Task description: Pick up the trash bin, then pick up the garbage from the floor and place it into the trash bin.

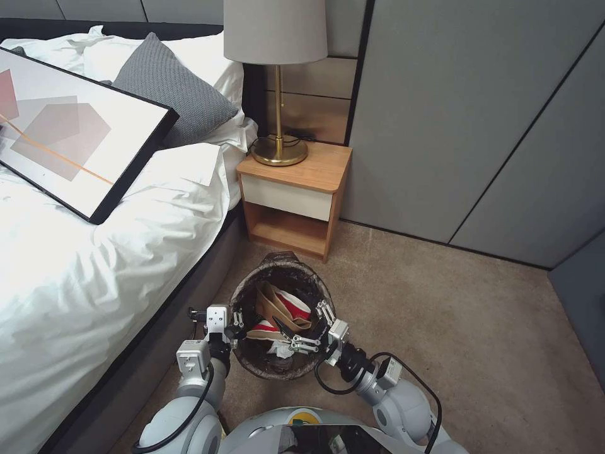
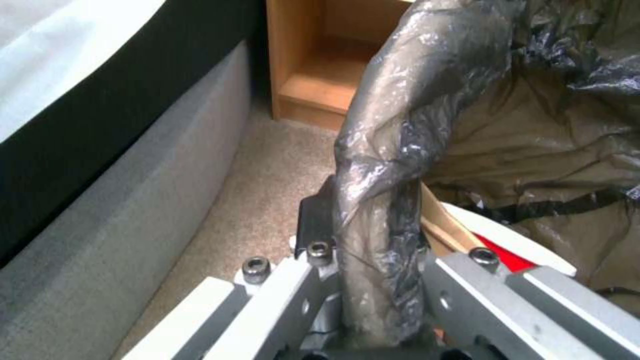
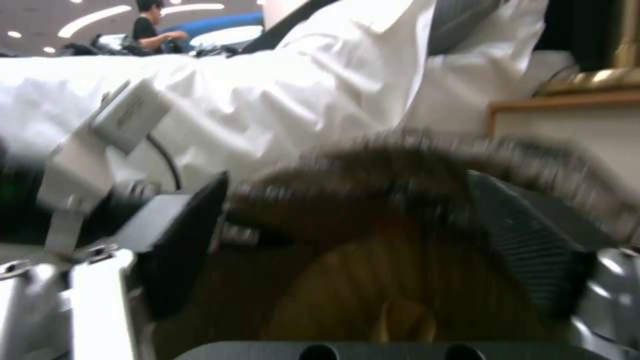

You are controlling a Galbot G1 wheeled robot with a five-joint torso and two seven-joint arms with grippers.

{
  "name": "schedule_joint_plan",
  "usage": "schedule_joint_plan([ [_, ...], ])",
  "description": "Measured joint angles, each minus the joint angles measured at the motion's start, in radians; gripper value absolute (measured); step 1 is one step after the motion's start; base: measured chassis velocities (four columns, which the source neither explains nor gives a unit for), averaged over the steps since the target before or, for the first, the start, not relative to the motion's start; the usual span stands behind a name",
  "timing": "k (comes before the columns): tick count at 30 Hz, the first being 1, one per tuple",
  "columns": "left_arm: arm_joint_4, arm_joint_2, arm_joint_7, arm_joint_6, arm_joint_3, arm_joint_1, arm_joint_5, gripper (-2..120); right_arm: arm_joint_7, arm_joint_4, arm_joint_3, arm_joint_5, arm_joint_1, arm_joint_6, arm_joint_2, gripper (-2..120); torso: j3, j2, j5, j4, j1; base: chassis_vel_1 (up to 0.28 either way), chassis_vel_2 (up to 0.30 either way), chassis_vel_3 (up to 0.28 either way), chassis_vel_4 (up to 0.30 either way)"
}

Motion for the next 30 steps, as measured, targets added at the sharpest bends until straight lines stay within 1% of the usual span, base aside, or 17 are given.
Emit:
schedule_joint_plan([
  [2, 0.000, 0.001, 0.000, 0.000, -0.003, -0.001, -0.001, 0, 0.114, 0.086, 0.012, -0.069, -0.023, -0.002, 0.007, 97, 0.000, 0.000, 0.0001, 0.0003, 0.000, 0.000, 0.000, 0.000, 0.000],
  [3, 0.000, 0.001, 0.000, 0.000, -0.003, -0.001, -0.001, 0, 0.114, 0.086, 0.012, -0.069, -0.023, -0.002, 0.007, 97, 0.000, 0.000, 0.0001, 0.0003, 0.000, 0.000, 0.000, 0.000, 0.000],
  [5, 0.003, 0.002, -0.009, 0.007, -0.008, -0.003, -0.008, 0, 0.310, 0.225, 0.036, -0.191, -0.079, -0.058, 0.021, 100, 0.000, 0.000, -0.0002, 0.0000, 0.000, 0.000, 0.000, 0.000, 0.000],
  [6, 0.003, 0.002, -0.009, 0.007, -0.008, -0.003, -0.008, 0, 0.310, 0.225, 0.036, -0.191, -0.079, -0.058, 0.021, 100, 0.000, 0.000, -0.0002, 0.0000, 0.000, 0.000, 0.000, 0.000, 0.000],
  [7, 0.004, 0.003, -0.011, 0.009, -0.012, -0.004, -0.009, 0, 0.408, 0.280, 0.056, -0.239, -0.115, -0.086, 0.030, 100, 0.000, 0.000, -0.0003, -0.0002, 0.000, 0.000, 0.000, 0.000, 0.000],
  [8, 0.006, 0.003, -0.012, 0.009, -0.014, -0.006, -0.008, 0, 0.474, 0.306, 0.074, -0.272, -0.140, -0.095, 0.037, 100, 0.000, 0.000, -0.0003, -0.0001, 0.000, 0.000, 0.000, 0.000, 0.000],
  [9, 0.006, 0.003, -0.012, 0.008, -0.018, -0.007, -0.007, 0, 0.521, 0.321, 0.091, -0.296, -0.163, -0.095, 0.045, 100, 0.000, 0.000, -0.0001, 0.0000, 0.000, 0.000, 0.000, 0.000, 0.000],
  [10, 0.006, 0.003, -0.012, 0.008, -0.018, -0.007, -0.007, 0, 0.521, 0.321, 0.091, -0.296, -0.163, -0.095, 0.045, 100, 0.000, 0.000, -0.0001, 0.0000, 0.000, 0.000, 0.000, 0.000, 0.000],
  [11, 0.006, 0.003, -0.010, 0.006, -0.024, -0.008, -0.008, 0, 0.582, 0.336, 0.122, -0.331, -0.218, -0.080, 0.062, 100, 0.000, 0.000, 0.0000, 0.0001, 0.000, 0.000, 0.000, 0.000, 0.000],
  [12, 0.006, 0.003, -0.005, 0.002, -0.028, -0.008, -0.008, 0, 0.605, 0.340, 0.133, -0.348, -0.245, -0.069, 0.070, 100, 0.000, 0.000, 0.0000, -0.0002, 0.000, 0.000, 0.000, 0.000, 0.000],
  [13, 0.006, 0.003, -0.005, 0.002, -0.028, -0.008, -0.008, 0, 0.605, 0.340, 0.133, -0.348, -0.245, -0.069, 0.070, 100, 0.000, 0.000, 0.0000, -0.0002, 0.000, 0.000, 0.000, 0.000, 0.000],
  [14, 0.006, 0.003, 0.002, -0.009, -0.031, -0.007, -0.007, 0, 0.642, 0.348, 0.152, -0.380, -0.303, -0.041, 0.089, 100, 0.000, 0.000, 0.0000, -0.0002, 0.000, 0.000, 0.000, 0.000, 0.000],
  [16, 0.009, 0.002, 0.006, -0.023, -0.032, -0.008, -0.007, 0, 0.670, 0.348, 0.168, -0.413, -0.371, 0.008, 0.117, 100, 0.000, 0.000, -0.0002, -0.0003, 0.000, 0.000, 0.000, 0.000, 0.000],
  [17, 0.009, 0.002, 0.006, -0.023, -0.032, -0.008, -0.007, 0, 0.670, 0.348, 0.168, -0.413, -0.371, 0.008, 0.117, 100, 0.000, 0.000, -0.0002, -0.0003, 0.000, 0.000, 0.000, 0.000, 0.000],
  [19, 0.014, 0.000, 0.006, -0.042, -0.032, -0.008, -0.004, 0, 0.683, 0.332, 0.177, -0.446, -0.407, 0.072, 0.152, 100, 0.000, 0.000, -0.0001, -0.0001, 0.000, 0.000, 0.000, 0.000, 0.000],
  [21, 0.016, -0.003, 0.005, -0.052, -0.032, -0.009, -0.001, 0, 0.693, 0.314, 0.181, -0.459, -0.407, 0.094, 0.167, 100, 0.000, 0.000, -0.0001, 0.0001, 0.000, 0.000, 0.000, 0.000, 0.000],
  [30, 0.009, -0.004, 0.007, -0.058, -0.031, -0.006, -0.004, 0, 0.704, 0.273, 0.182, -0.441, -0.366, 0.091, 0.180, 100, 0.000, 0.000, 0.0000, 0.0001, 0.000, 0.000, 0.000, 0.000, 0.000],
])
